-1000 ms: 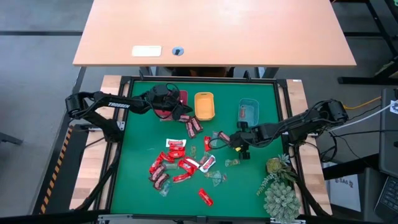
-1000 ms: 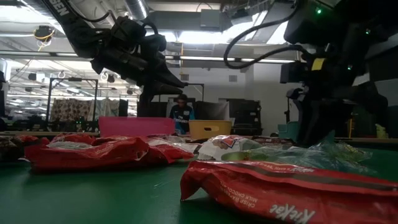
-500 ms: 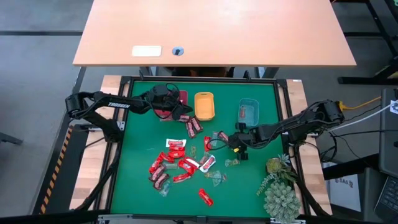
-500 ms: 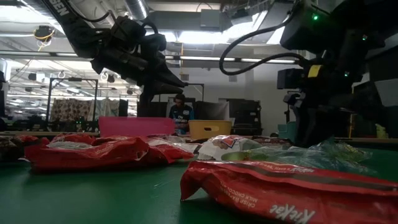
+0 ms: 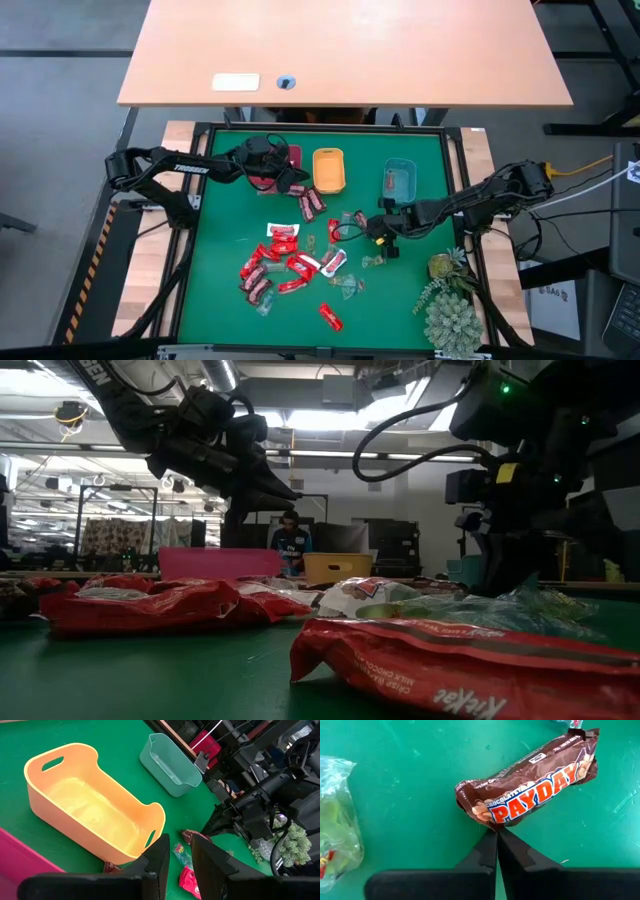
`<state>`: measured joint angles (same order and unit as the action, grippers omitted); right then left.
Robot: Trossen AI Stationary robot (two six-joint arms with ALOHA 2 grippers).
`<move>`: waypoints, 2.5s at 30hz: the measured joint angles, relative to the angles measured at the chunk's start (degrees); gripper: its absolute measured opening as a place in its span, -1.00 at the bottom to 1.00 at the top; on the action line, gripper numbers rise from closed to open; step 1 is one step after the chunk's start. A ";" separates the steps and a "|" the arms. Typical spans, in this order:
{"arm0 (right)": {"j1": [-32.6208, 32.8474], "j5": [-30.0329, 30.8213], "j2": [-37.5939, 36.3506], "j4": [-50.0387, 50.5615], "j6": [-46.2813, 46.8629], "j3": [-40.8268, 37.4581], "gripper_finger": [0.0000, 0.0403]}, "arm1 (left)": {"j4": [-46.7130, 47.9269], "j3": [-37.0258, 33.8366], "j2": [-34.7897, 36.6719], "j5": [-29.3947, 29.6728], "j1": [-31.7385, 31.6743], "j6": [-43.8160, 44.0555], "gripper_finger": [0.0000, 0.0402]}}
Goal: Sort candy
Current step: Put the brown chocolate bar into the yellow bin
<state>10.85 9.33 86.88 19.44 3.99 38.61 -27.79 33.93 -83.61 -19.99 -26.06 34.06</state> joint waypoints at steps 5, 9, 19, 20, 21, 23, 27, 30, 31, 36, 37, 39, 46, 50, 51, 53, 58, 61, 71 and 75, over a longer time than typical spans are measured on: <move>0.01 -1.38 -0.06 1.79 -0.04 1.39 -0.97 | -0.05 0.00 0.00 0.02 0.01 -0.02 -0.63; 0.02 -1.29 -0.09 7.38 -4.03 4.42 -0.99 | -0.06 0.00 0.00 0.02 0.00 -0.01 -0.63; 0.02 2.19 -0.14 21.25 -14.22 15.40 -0.99 | -0.07 0.00 0.00 0.02 0.02 -0.02 -0.63; 0.02 2.65 -0.14 22.40 -15.18 16.54 -0.99 | -0.08 0.00 0.00 0.02 0.00 -0.02 -0.63; 0.02 3.21 -0.14 23.53 -16.24 17.69 -0.99 | -0.07 0.00 0.00 0.02 0.01 -0.02 -0.63; 0.02 4.40 -0.14 25.32 -17.90 19.87 -0.99 | -0.08 0.00 0.00 0.02 0.02 -0.02 -0.63; 0.02 5.96 -0.14 27.91 -21.94 24.15 -0.99 | -0.07 0.00 0.00 0.02 0.01 -0.03 -0.63; 0.02 6.76 -0.16 28.26 -24.95 26.88 -1.00 | -0.06 0.00 0.00 0.01 0.01 -0.04 -0.63; 0.02 7.09 -0.16 28.31 -25.88 27.71 -1.00 | -0.06 0.00 0.00 0.02 0.01 -0.04 -0.63; -0.07 10.55 -0.16 27.69 -31.34 31.25 -1.00 | -0.06 0.00 0.00 0.02 0.00 -0.04 -0.63; -0.30 11.27 -0.16 27.23 -32.42 31.67 -1.00 | -0.06 0.00 0.00 0.02 0.00 -0.04 -0.63; -1.07 12.02 -0.16 26.54 -34.30 32.51 -1.00 | -0.06 0.00 0.00 0.02 0.00 -0.04 -0.63; -7.71 12.11 -0.16 20.43 -37.79 32.96 -1.00 | -0.06 0.00 0.00 0.02 0.00 -0.07 -0.63; -12.36 10.43 0.08 17.01 -40.24 32.96 -1.00 | -0.06 0.00 0.00 0.02 0.00 -0.07 -0.63; -13.51 9.78 0.09 16.31 -40.53 32.96 -1.00 | -0.06 0.00 0.00 0.02 0.02 -0.07 -0.63; -15.72 8.11 0.40 14.22 -40.65 32.96 -1.00 | -0.06 0.00 0.00 0.02 0.02 -0.07 -0.63; -20.72 3.12 1.12 9.10 -40.70 33.04 -1.00 | -0.08 0.02 0.00 0.02 0.02 -0.07 -0.63; -23.20 1.08 2.09 6.53 -40.70 33.01 -1.00 | -0.11 0.02 0.00 0.02 0.01 -0.07 -0.63; -28.20 -2.34 7.38 3.35 -40.41 32.98 -0.97 | -0.30 0.11 0.02 0.08 0.22 -0.18 -0.63; -28.57 -2.02 9.68 3.28 -40.36 32.98 -0.93 | -0.28 0.11 0.02 0.13 0.63 -0.20 -0.63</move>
<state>-17.72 7.31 96.56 22.72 -36.37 71.59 -28.08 34.04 -83.59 -19.86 -25.43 33.87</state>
